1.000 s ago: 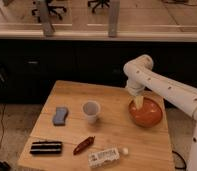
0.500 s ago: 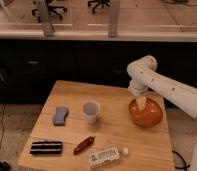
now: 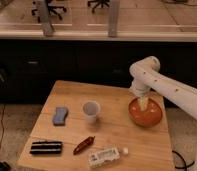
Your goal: Move the arm in a circular motion
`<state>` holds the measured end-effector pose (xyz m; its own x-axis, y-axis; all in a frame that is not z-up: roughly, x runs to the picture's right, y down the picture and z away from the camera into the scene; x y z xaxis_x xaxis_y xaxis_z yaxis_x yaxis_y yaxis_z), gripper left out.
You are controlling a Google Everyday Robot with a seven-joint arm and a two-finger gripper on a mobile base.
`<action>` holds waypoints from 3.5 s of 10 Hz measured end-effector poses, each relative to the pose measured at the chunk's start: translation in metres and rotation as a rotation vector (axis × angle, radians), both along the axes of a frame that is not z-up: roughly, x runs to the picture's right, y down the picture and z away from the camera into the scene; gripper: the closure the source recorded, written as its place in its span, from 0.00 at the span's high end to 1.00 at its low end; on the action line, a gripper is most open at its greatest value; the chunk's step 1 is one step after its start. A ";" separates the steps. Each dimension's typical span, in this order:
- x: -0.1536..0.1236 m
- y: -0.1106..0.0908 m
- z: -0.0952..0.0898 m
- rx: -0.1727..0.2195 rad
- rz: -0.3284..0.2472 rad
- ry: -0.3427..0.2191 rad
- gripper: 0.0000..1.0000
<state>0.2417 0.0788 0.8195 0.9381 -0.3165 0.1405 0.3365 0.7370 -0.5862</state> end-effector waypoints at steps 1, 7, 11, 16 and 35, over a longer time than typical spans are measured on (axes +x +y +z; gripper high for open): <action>0.003 0.001 -0.002 0.002 0.003 0.000 0.80; 0.013 0.010 -0.009 0.006 0.004 -0.008 0.80; 0.008 0.010 -0.009 0.004 -0.012 -0.015 0.80; 0.000 0.010 -0.008 0.006 -0.029 -0.022 0.80; -0.004 0.002 0.004 0.020 -0.065 -0.071 0.80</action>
